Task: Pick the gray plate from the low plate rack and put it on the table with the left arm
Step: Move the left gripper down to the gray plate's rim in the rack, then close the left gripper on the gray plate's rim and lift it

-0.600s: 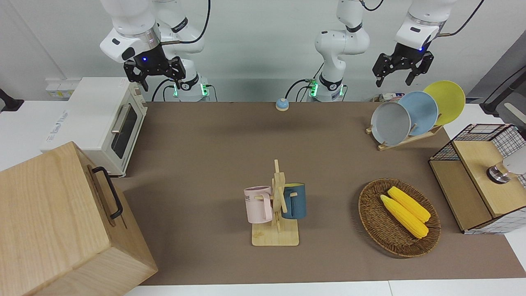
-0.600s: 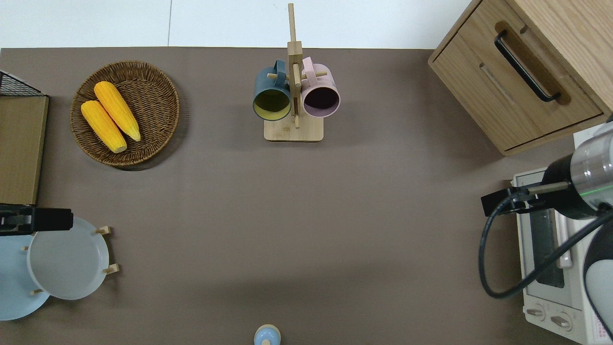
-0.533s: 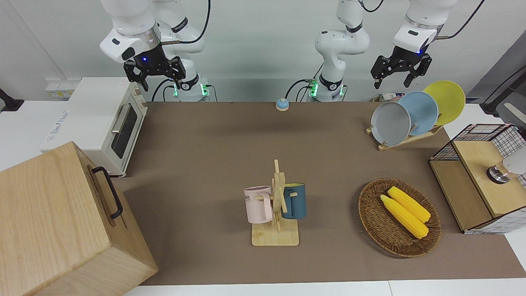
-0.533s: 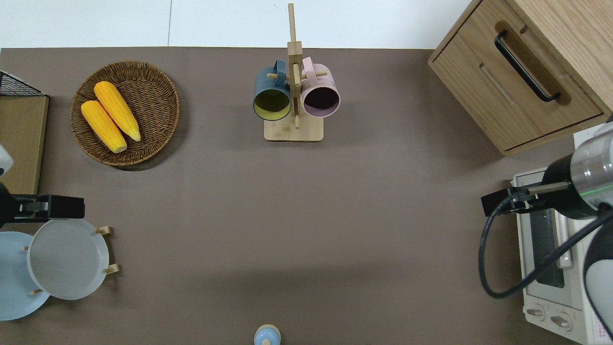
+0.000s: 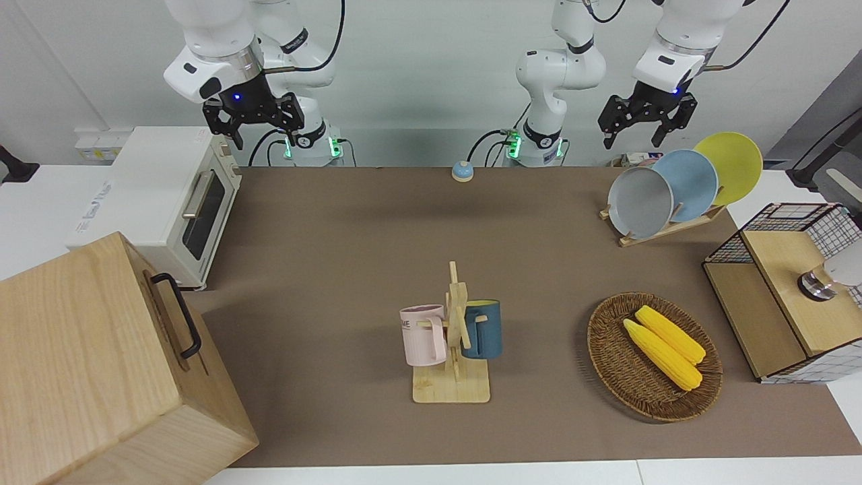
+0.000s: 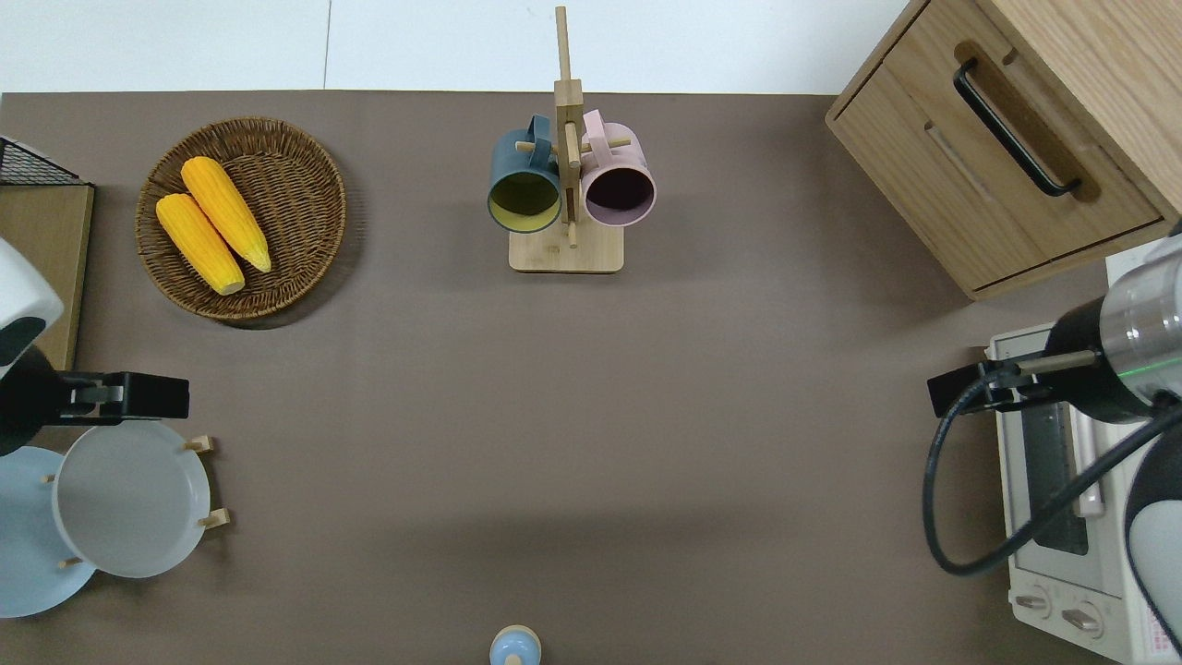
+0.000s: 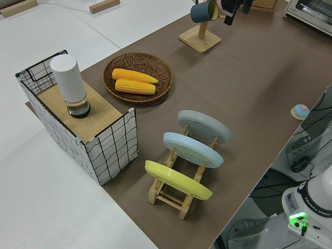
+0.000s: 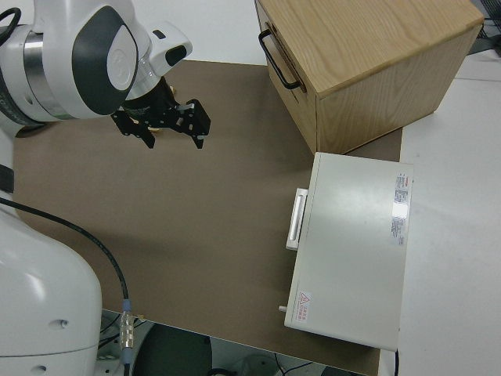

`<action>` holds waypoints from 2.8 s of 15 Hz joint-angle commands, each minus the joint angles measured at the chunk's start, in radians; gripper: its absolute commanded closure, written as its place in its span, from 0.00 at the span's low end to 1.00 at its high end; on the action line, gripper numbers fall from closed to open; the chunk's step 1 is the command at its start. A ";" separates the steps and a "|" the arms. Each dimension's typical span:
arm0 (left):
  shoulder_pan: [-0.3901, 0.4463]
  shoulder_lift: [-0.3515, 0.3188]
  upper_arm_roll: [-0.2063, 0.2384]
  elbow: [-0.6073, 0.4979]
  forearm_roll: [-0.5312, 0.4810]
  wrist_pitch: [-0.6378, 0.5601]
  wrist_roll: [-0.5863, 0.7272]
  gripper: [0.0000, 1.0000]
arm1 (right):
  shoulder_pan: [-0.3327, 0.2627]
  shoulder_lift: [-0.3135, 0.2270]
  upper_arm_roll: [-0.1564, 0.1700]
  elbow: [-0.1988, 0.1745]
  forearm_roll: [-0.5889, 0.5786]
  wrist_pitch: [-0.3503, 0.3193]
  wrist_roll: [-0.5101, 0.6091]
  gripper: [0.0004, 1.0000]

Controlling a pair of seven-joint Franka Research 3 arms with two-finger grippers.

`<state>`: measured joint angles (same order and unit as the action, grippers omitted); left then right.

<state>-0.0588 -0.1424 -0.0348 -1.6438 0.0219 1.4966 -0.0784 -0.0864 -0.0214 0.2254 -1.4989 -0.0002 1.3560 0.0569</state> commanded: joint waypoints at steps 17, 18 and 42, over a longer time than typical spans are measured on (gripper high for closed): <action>0.004 -0.105 0.136 -0.497 0.403 0.342 0.072 0.01 | -0.013 -0.005 0.006 0.006 0.005 -0.015 -0.003 0.01; 0.002 -0.106 0.153 -0.522 0.403 0.371 0.072 0.01 | -0.015 -0.005 0.006 0.006 0.005 -0.015 -0.003 0.01; -0.032 -0.097 0.243 -0.443 0.305 0.137 0.063 1.00 | -0.013 -0.005 0.006 0.006 0.005 -0.015 -0.003 0.01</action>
<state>-0.0706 -0.2294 0.2103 -2.1644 0.3351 1.7420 -0.0162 -0.0864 -0.0214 0.2254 -1.4989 -0.0002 1.3560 0.0569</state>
